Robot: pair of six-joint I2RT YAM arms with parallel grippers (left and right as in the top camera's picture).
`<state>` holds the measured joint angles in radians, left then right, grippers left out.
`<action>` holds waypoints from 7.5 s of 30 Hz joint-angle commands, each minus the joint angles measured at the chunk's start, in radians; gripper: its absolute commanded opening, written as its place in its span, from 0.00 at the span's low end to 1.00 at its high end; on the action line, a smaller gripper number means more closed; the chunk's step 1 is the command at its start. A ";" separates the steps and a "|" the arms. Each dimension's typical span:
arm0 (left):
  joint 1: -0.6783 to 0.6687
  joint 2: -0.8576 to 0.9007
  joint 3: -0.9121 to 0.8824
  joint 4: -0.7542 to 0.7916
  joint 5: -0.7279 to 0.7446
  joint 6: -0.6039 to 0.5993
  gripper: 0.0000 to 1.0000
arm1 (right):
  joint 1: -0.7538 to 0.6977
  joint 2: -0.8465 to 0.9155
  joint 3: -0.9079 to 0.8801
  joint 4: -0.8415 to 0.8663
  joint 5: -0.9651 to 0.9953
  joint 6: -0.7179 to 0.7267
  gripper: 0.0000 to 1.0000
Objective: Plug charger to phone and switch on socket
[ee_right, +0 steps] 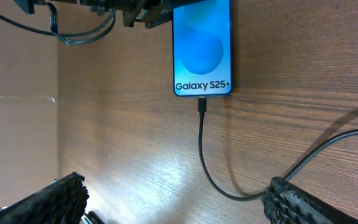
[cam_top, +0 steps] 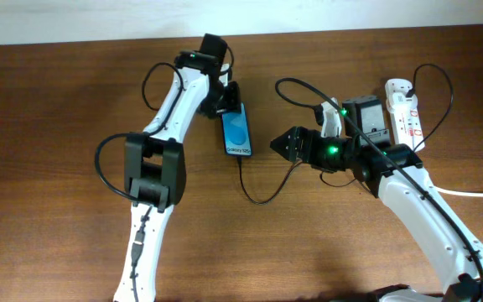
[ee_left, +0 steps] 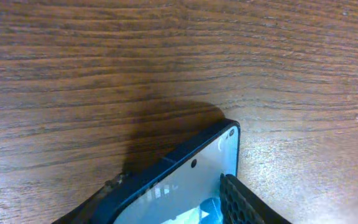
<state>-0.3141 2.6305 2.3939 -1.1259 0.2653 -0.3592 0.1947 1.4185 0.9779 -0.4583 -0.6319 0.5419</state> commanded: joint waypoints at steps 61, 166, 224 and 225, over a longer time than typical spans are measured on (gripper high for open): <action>0.035 -0.778 0.122 -0.380 -0.244 0.107 0.99 | -1.083 0.536 0.768 -0.435 -0.008 -0.404 0.98; 0.035 -0.778 0.122 -0.380 -0.244 0.107 0.99 | -0.238 -0.042 1.506 -1.151 0.379 -0.464 0.98; 0.035 -0.778 0.122 -0.379 -0.244 0.107 0.99 | -0.166 -1.415 -0.972 0.379 0.670 -0.464 0.98; 0.035 -0.778 0.122 -0.380 -0.244 0.107 0.99 | -0.166 -1.415 -0.972 0.379 0.670 -0.464 0.98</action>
<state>-0.2802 1.8645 2.5145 -1.5066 0.0257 -0.2680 0.0204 0.0120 0.0105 -0.0715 0.0292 0.0788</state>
